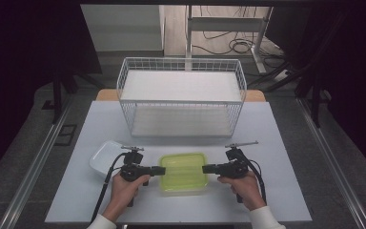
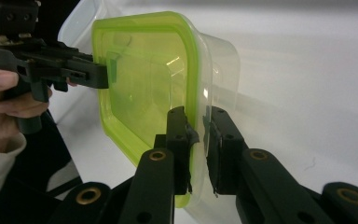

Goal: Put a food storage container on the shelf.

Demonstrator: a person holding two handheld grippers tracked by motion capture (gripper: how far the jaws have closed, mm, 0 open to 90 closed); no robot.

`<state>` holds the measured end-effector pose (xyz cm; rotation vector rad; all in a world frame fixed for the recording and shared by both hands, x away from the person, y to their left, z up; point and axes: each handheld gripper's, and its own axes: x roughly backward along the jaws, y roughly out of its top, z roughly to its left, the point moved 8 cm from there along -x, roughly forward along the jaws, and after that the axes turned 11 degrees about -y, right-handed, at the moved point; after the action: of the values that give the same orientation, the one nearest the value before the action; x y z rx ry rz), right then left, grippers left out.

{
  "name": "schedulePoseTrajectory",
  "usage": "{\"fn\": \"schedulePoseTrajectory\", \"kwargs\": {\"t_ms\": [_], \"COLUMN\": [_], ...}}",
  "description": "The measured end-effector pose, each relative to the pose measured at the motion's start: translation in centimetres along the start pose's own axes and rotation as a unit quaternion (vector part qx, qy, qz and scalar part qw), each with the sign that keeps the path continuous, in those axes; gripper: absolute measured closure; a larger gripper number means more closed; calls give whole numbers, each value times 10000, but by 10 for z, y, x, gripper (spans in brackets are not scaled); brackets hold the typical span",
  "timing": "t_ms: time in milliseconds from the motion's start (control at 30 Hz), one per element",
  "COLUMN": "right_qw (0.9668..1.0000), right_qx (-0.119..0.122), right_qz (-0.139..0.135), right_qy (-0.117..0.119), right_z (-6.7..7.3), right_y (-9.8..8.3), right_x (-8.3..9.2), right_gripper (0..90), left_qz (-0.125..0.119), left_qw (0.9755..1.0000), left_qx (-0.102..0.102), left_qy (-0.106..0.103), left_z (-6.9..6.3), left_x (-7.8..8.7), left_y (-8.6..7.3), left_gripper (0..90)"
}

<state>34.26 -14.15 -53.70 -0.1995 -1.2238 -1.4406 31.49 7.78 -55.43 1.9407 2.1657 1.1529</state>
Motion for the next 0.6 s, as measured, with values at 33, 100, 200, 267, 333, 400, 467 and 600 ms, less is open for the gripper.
{"fn": "schedulePoseTrajectory", "kwargs": {"t_ms": [33,100,200,267,333,400,467,600], "right_qw": [10000,9997,9995,9993,9990,9985,9978,9966], "right_qx": [45,195,284,326,388,457,555,663], "right_qz": [-19,-65,-139,-181,-211,-265,-336,-460], "right_qy": [-29,-91,-79,-69,-80,-118,-158,-135], "right_z": [1,2,3,4,4,6,9,13], "right_y": [0,1,2,3,4,5,6,10], "right_x": [1,2,5,7,8,9,12,17], "right_gripper": [794,795,795,794,794,794,794,794], "left_qz": [6,37,-22,-66,-57,-91,-156,-259], "left_qw": [10000,9999,9998,9997,9996,9994,9990,9981], "left_qx": [-26,-104,-164,-207,-262,-334,-417,-552], "left_qy": [-17,-44,-95,-99,-93,-80,-85,-110], "left_z": [0,-1,-4,-6,-7,-9,-11,-16], "left_x": [1,2,4,4,5,7,9,15], "left_y": [0,0,2,3,3,4,6,9], "left_gripper": [760,762,766,767,767,768,768,770]}}
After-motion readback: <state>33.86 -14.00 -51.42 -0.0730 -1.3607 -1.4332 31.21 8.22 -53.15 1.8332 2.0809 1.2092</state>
